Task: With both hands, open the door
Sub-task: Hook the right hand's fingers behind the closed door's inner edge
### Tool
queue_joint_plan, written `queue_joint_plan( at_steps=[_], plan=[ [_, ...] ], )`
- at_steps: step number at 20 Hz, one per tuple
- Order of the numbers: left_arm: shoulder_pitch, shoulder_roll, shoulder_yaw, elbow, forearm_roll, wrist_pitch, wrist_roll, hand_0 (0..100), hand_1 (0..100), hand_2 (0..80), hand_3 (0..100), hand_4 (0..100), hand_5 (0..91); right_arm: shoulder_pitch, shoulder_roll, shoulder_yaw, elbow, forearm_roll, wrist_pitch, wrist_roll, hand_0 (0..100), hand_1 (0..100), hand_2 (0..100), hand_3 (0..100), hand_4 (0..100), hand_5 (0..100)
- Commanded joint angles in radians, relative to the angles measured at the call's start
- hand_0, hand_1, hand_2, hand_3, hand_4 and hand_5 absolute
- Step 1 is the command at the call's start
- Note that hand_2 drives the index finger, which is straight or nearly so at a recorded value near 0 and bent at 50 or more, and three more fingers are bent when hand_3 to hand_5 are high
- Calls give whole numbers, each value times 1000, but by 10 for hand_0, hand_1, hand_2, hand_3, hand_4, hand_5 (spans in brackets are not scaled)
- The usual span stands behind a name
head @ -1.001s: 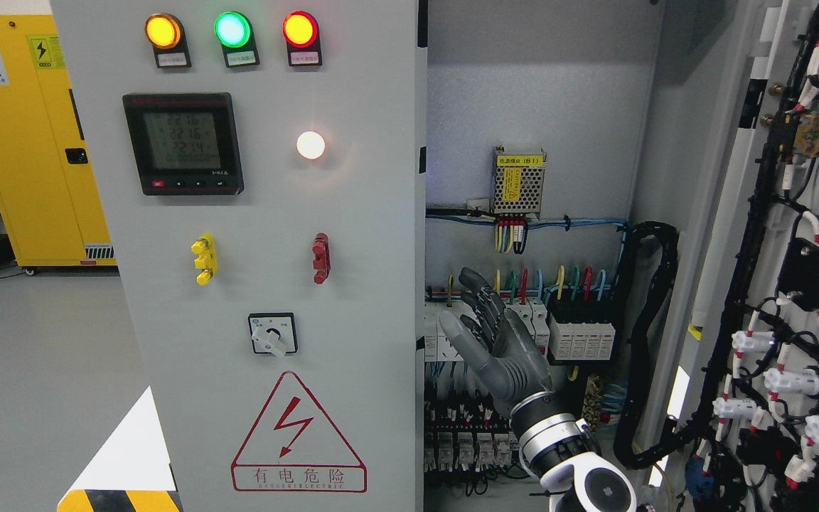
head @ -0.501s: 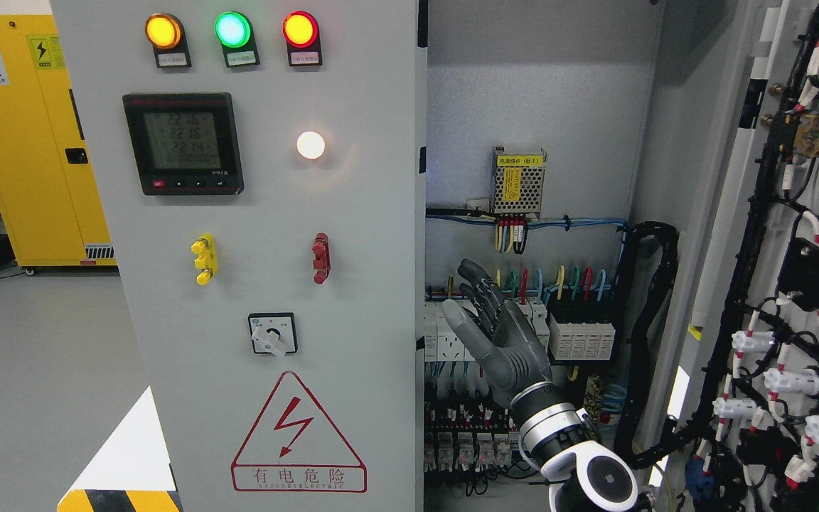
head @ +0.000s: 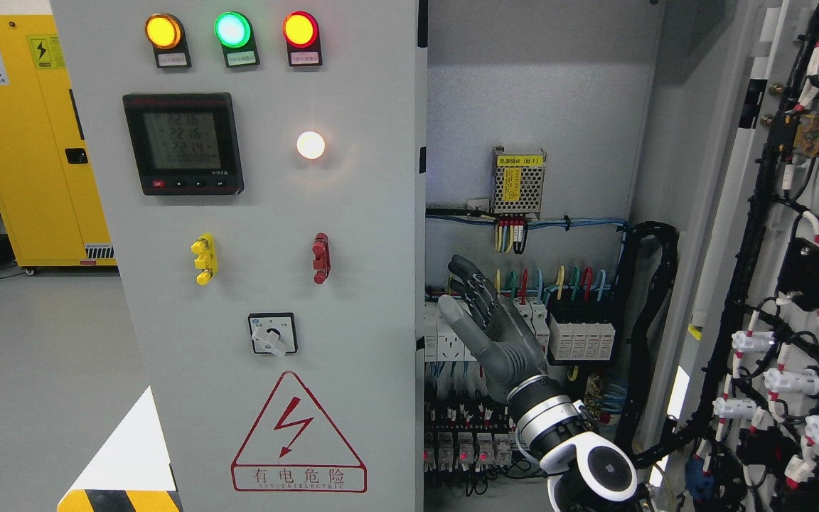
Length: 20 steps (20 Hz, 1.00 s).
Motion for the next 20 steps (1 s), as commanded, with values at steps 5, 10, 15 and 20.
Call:
queue_joint_plan(
  at_steps=[5,10,15,20],
  plan=[
    [1,-6,0,1,1,0,0,120,556,0,0,0,0,-18,3,-57,63,-10,-7,67,0,500,40,0,0,0],
    [1,-5,0,2,0,0,0,120,556,0,0,0,0,-27,5,-71,84,-71,-2,97,0,500,40,0,0,0],
    [1,-6,0,1,0,1,0,120,556,0,0,0,0,-37,6,-78,101,-79,3,158,0,500,40,0,0,0],
    [1,-6,0,1,1,0,0,120,556,0,0,0,0,-55,8,-106,143,-81,3,176,0,500,40,0,0,0]
  ],
)
